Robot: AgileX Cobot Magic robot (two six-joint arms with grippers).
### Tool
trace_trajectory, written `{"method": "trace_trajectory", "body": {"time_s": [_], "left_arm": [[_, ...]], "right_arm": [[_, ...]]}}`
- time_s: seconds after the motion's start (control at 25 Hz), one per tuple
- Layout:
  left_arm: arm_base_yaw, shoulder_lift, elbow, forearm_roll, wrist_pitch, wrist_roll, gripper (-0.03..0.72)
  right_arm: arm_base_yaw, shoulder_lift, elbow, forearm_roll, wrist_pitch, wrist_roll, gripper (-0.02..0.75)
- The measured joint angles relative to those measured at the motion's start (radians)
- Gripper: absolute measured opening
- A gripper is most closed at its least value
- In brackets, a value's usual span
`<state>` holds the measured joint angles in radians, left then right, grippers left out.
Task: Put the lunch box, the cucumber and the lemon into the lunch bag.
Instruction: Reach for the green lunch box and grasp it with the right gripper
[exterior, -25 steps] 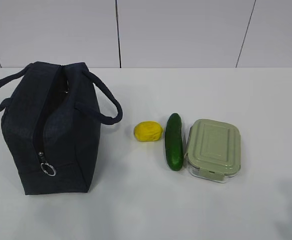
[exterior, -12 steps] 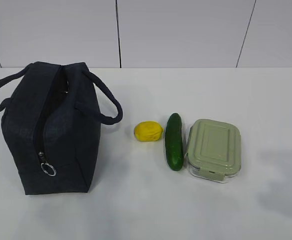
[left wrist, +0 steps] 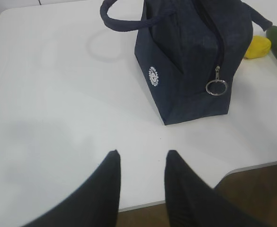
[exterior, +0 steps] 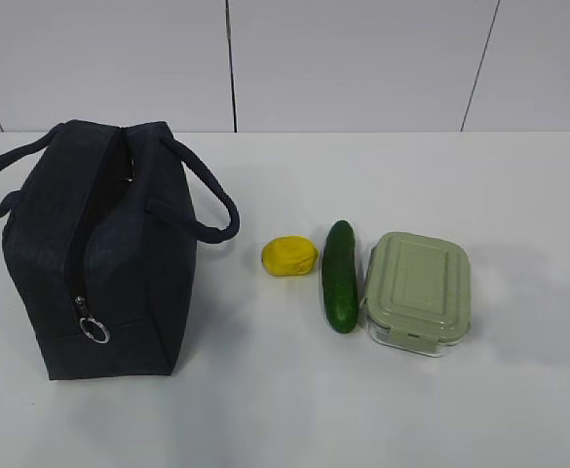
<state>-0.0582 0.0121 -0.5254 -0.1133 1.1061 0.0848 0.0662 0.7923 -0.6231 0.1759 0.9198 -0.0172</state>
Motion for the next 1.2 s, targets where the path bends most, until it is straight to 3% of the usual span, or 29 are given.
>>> {"method": "trace_trajectory", "body": {"time_s": [0.16,0.44,0.88,1.2], "left_arm": [[0.0,0.0,0.0,0.0,0.0,0.0,0.226],[0.0,0.0,0.0,0.0,0.0,0.0,0.226],[0.0,0.0,0.0,0.002,0.0,0.0,0.226],[0.0,0.0,0.0,0.002,0.0,0.0,0.226]], "right_arm": [[0.0,0.136,-0.077,0.021,-0.01,-0.005,0.398],[0.0,0.348,-0.17,0.209,-0.024,-0.148,0.398],[-0.002,0.596,-0.187,0.62,-0.043,-0.462,0.398],[-0.162,0.739,-0.233,0.882,0.118,-0.675,0.398]]}}
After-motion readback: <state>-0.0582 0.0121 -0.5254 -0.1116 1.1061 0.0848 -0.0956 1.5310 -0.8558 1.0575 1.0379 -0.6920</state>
